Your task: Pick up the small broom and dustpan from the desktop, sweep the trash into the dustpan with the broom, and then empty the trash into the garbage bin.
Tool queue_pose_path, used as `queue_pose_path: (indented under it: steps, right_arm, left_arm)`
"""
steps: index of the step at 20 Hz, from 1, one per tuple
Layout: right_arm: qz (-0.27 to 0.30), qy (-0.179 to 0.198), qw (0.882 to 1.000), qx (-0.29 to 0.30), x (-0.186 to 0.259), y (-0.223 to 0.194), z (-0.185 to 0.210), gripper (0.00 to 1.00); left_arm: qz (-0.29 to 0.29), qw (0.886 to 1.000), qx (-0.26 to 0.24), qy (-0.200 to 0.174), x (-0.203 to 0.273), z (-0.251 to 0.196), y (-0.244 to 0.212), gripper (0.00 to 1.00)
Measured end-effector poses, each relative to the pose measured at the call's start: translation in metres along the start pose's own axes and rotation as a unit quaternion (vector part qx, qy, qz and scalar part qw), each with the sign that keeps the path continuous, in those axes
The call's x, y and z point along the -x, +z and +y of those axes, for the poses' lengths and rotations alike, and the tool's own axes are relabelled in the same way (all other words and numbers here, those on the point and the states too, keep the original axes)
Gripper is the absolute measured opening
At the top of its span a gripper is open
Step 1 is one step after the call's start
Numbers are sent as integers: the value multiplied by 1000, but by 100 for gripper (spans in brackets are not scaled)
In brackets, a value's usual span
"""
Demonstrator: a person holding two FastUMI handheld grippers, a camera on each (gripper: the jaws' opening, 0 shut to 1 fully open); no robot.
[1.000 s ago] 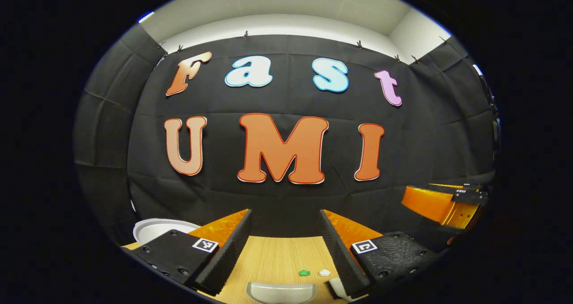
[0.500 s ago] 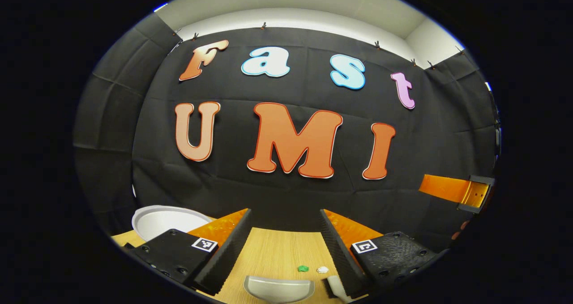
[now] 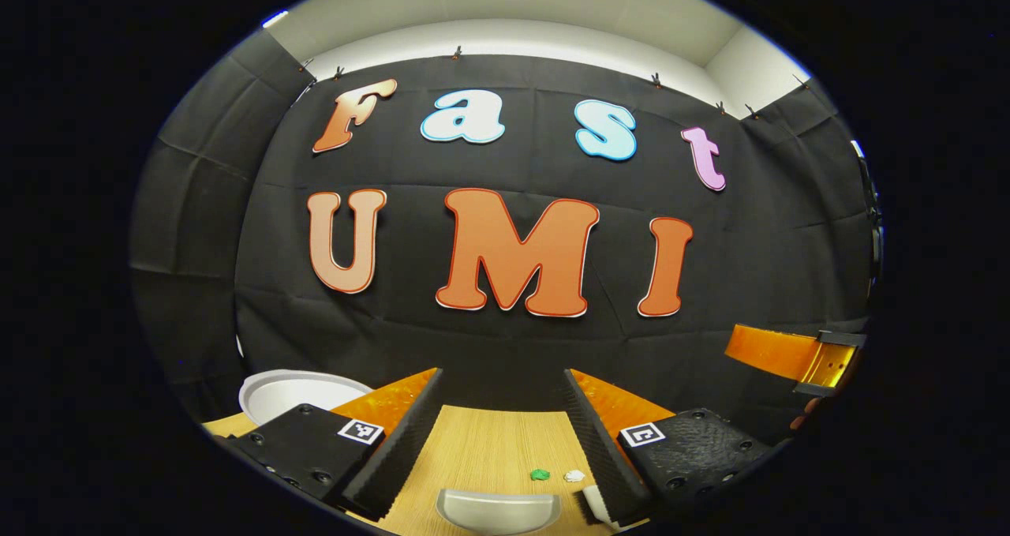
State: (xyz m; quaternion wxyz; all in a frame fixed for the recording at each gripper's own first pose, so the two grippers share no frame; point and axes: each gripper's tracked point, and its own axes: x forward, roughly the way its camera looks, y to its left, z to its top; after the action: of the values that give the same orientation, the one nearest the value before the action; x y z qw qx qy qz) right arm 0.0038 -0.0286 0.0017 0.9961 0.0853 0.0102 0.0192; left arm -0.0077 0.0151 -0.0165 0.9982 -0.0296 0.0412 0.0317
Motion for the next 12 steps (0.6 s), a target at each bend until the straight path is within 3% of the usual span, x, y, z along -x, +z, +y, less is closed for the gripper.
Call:
queue_pose_path:
  steps: [3,7,12]
  right_arm:
    - [29,10,1000,0,-1,-20,2,94]
    - [112,1,994,-12,0,-76,-8,94]
    - [251,-15,968,-17,20,-169,-29,95]
  left_arm:
    - [22,1000,-4,-3,-2,-2,-15,90]
    - [93,996,-4,-11,-5,-10,-60,90]
    - [210,978,-4,-6,10,-15,-140,94]
